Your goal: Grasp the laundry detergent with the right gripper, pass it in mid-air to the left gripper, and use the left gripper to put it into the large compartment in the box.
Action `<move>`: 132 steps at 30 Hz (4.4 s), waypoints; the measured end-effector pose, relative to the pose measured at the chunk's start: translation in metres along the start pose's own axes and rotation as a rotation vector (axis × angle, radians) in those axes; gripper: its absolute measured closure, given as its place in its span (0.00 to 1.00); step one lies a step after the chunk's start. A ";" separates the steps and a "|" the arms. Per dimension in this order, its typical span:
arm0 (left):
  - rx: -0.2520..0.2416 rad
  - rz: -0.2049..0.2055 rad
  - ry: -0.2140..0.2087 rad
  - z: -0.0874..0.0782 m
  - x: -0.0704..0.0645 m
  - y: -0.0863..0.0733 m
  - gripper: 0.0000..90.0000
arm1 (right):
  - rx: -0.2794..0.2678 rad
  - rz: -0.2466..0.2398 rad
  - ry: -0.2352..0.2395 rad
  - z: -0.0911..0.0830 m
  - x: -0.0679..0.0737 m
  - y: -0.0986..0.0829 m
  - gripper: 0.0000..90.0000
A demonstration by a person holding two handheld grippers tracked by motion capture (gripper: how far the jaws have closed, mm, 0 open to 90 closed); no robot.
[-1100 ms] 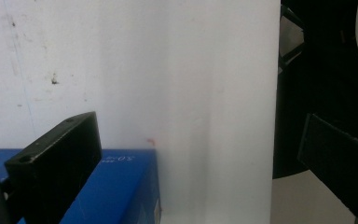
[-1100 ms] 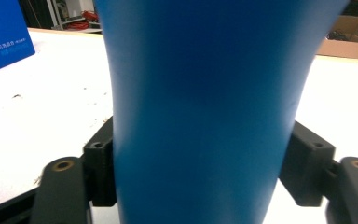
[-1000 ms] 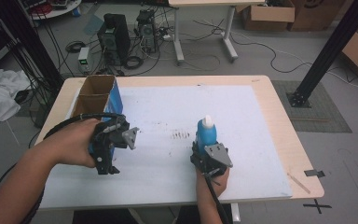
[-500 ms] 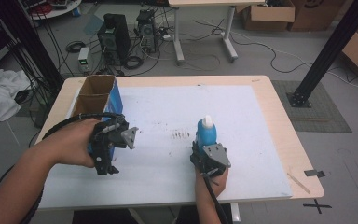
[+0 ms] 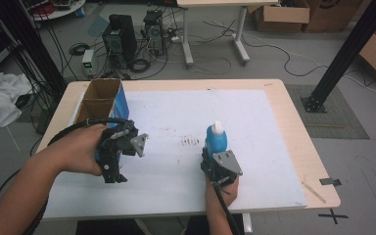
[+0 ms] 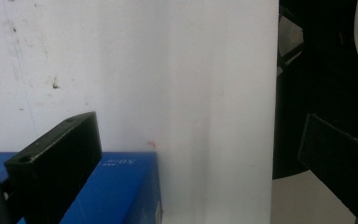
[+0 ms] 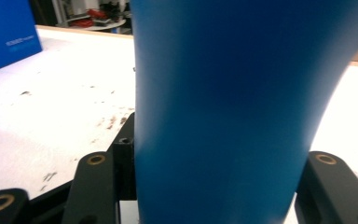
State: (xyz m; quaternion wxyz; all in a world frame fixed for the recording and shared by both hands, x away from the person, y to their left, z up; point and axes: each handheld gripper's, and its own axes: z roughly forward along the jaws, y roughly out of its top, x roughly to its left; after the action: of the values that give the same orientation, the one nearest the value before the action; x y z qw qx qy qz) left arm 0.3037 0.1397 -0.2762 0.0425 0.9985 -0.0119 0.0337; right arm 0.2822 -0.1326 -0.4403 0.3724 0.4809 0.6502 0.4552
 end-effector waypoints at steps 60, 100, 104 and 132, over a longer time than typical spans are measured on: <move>-0.005 0.068 -0.019 -0.027 0.004 0.052 0.00 | -0.012 -0.356 1.140 -0.002 -0.023 0.066 0.51; -0.001 0.083 -0.031 -0.024 0.002 0.074 0.00 | -0.007 -0.429 1.282 0.024 0.063 0.065 0.51; 0.000 0.081 -0.035 -0.023 0.002 0.075 0.00 | 0.000 -0.425 1.283 0.024 0.063 0.064 0.51; 0.046 0.081 0.016 -0.026 -0.004 0.079 0.21 | -0.020 -0.422 1.288 0.023 0.065 0.068 0.52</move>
State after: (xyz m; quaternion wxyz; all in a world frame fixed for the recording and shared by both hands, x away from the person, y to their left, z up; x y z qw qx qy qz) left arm 0.2958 0.0629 -0.2435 0.0183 0.9976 -0.0514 0.0436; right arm 0.3060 -0.0559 -0.3861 -0.0038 -0.0271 0.8181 0.5745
